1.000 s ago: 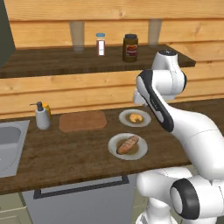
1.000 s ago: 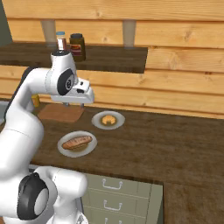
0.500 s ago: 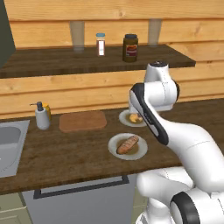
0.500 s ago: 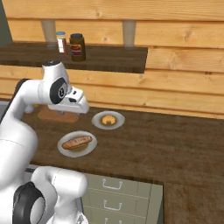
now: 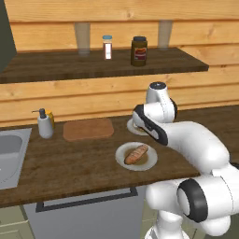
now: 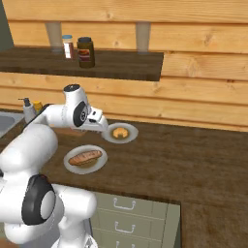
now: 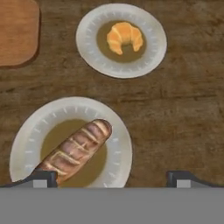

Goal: From the different types of pastries on the counter, select a croissant and place it on the cutting board. Then retrieve a jar of jam from the cabinet and place it alongside the croissant on the cutting board.

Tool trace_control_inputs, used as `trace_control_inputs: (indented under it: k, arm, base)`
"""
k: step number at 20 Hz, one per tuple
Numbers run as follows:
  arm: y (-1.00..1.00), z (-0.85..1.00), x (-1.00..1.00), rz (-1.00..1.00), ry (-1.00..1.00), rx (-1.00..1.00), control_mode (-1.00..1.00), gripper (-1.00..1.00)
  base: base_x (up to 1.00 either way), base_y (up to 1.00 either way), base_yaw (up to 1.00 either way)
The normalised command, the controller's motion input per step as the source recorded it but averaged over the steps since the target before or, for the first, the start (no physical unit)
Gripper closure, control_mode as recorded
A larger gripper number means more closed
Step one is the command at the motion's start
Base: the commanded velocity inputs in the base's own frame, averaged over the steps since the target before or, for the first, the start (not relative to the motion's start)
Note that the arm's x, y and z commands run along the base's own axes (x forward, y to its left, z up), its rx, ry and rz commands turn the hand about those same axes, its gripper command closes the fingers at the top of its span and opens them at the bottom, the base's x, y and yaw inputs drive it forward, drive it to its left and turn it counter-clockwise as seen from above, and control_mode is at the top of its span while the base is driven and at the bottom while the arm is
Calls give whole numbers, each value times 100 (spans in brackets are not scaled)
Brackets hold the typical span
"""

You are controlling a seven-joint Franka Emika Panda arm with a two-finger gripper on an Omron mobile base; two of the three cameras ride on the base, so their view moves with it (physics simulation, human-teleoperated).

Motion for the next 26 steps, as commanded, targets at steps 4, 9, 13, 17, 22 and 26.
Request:
trace_control_inputs:
  k: [4, 9, 13, 17, 22, 26]
  arm:
    - [-27, 0, 86, -4, 11, 6, -100, -100]
    - [-6, 0, 73, -18, 13, 1, -100, -100]
    - [0, -18, 37, -19, 17, 0, -100, -100]
    - [-12, -35, 43, -18, 22, 0, -100, -100]
    - [-31, -29, 61, -3, 13, 0, -100, -100]
    - [-15, -2, 62, -6, 5, 0, -100, -100]
  base:
    - [0, 0, 0]
    - [0, 0, 0]
    - [0, 0, 0]
    - [0, 0, 0]
    - [0, 0, 0]
    - [0, 0, 0]
